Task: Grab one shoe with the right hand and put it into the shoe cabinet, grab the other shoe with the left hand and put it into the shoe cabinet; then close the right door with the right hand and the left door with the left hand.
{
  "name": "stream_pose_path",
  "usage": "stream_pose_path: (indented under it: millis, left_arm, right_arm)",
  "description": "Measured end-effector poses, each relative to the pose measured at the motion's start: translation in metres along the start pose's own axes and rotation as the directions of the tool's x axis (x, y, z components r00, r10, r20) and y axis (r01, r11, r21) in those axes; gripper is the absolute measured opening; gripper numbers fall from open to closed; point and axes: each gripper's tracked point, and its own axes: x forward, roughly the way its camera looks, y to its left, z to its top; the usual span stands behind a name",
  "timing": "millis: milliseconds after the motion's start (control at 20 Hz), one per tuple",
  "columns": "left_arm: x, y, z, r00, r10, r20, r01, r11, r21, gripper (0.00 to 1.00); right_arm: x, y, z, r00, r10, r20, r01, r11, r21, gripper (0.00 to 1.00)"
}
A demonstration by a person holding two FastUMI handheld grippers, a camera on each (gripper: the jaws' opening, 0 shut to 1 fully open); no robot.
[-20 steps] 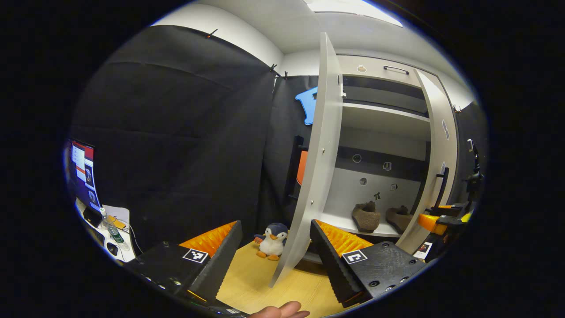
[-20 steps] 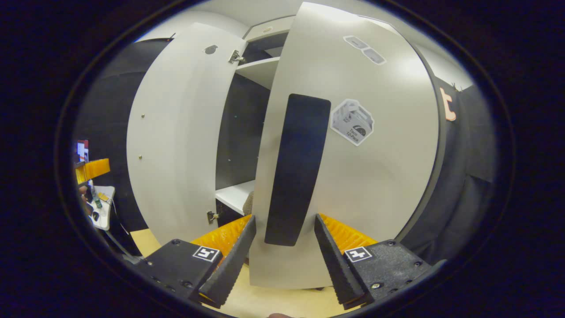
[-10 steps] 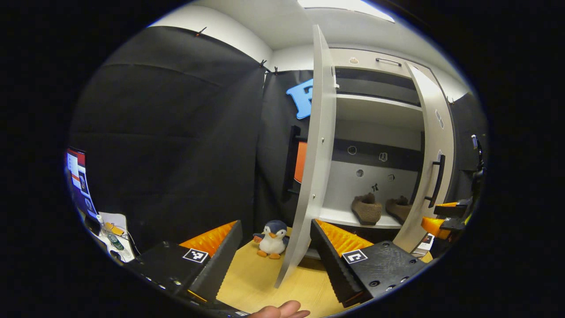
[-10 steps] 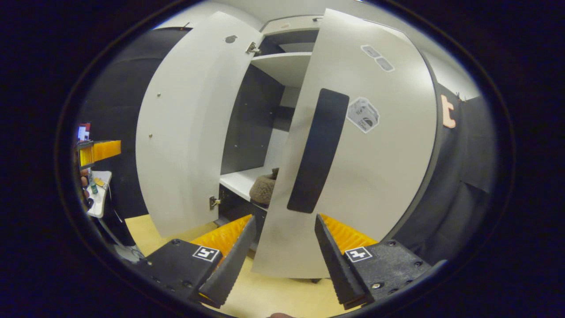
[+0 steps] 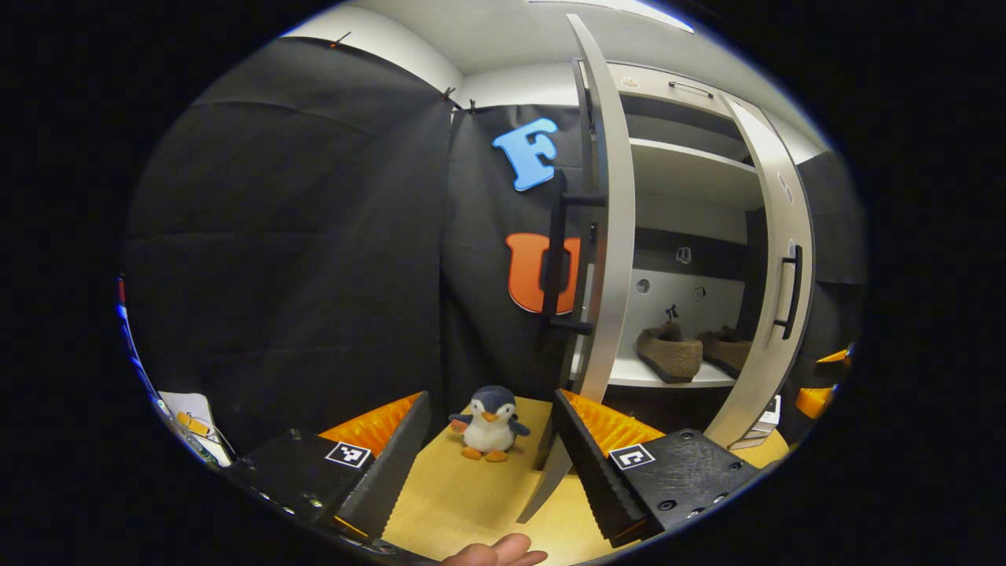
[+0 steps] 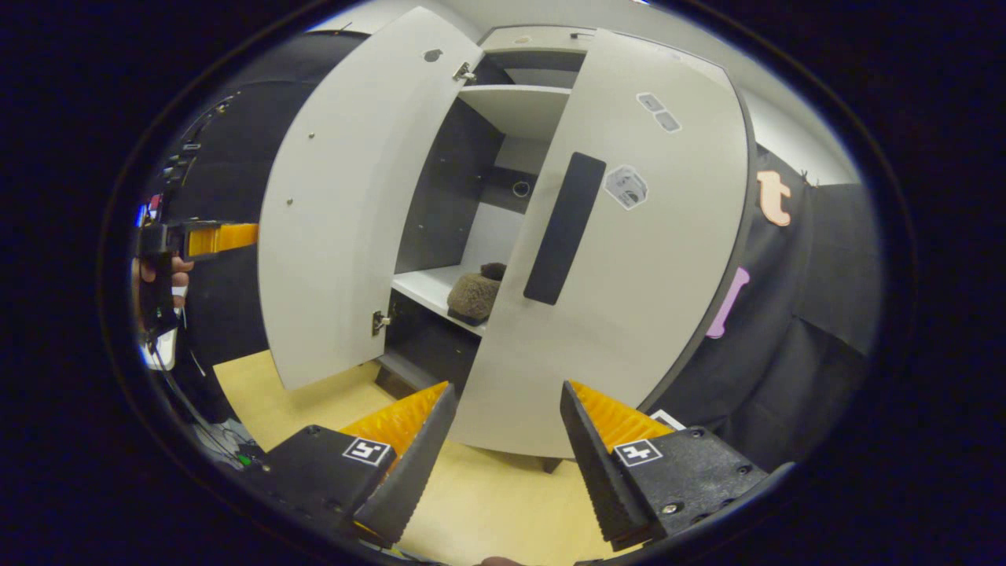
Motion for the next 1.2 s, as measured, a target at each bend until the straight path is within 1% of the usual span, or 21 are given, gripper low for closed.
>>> stream_pose_path:
  millis: [50, 100, 150, 250, 300, 450, 500, 600, 850, 1200]
  left_arm:
    - [0.006, 0.003, -0.001, 1.0, 0.014, -0.004, -0.014, 1.0, 0.022, 0.94]
    - [0.005, 0.001, 0.003, 1.0, 0.011, 0.02, -0.012, 0.999, 0.05, 0.93]
    - [0.006, 0.0, 0.003, 0.999, -0.002, 0.035, -0.001, 0.997, 0.072, 0.93]
    - [0.004, -0.005, 0.003, 0.998, -0.046, 0.031, 0.044, 0.997, 0.06, 0.94]
    - [0.006, -0.005, 0.002, 0.998, -0.06, 0.019, 0.059, 0.997, 0.048, 0.94]
    - [0.008, -0.005, 0.002, 0.998, -0.056, 0.021, 0.055, 0.998, 0.039, 0.94]
    - [0.007, -0.006, 0.002, 0.998, -0.052, 0.02, 0.051, 0.998, 0.033, 0.92]
    - [0.008, -0.007, 0.002, 0.998, -0.062, 0.014, 0.061, 0.998, 0.024, 0.92]
    - [0.018, -0.015, -0.001, 0.989, -0.147, -0.003, 0.147, 0.988, 0.045, 0.92]
    - [0.015, -0.052, -0.003, 0.972, -0.234, -0.026, 0.236, 0.97, 0.054, 0.92]
  right_arm:
    - [-0.003, 0.0, -0.004, 1.0, -0.008, -0.011, 0.008, 1.0, -0.005, 0.89]
    - [-0.007, -0.001, -0.007, 1.0, -0.017, -0.021, 0.017, 1.0, -0.011, 0.9]
    - [-0.01, -0.002, -0.012, 0.999, -0.022, -0.034, 0.021, 1.0, -0.016, 0.89]
    - [-0.012, 0.0, -0.02, 0.998, -0.02, -0.056, 0.019, 1.0, -0.014, 0.9]
    - [-0.011, 0.001, -0.023, 0.998, -0.019, -0.064, 0.018, 1.0, -0.012, 0.89]
    - [-0.009, 0.001, -0.023, 0.998, -0.015, -0.067, 0.014, 1.0, -0.014, 0.89]
    - [-0.009, 0.003, -0.022, 0.998, -0.008, -0.063, 0.007, 1.0, -0.015, 0.89]
    - [-0.006, 0.005, -0.022, 0.998, 0.005, -0.058, -0.006, 1.0, -0.02, 0.89]
    - [0.001, 0.004, -0.021, 0.998, 0.033, -0.053, -0.034, 0.999, -0.008, 0.89]
    - [0.003, -0.013, -0.03, 0.998, 0.028, -0.063, -0.03, 0.999, -0.023, 0.89]
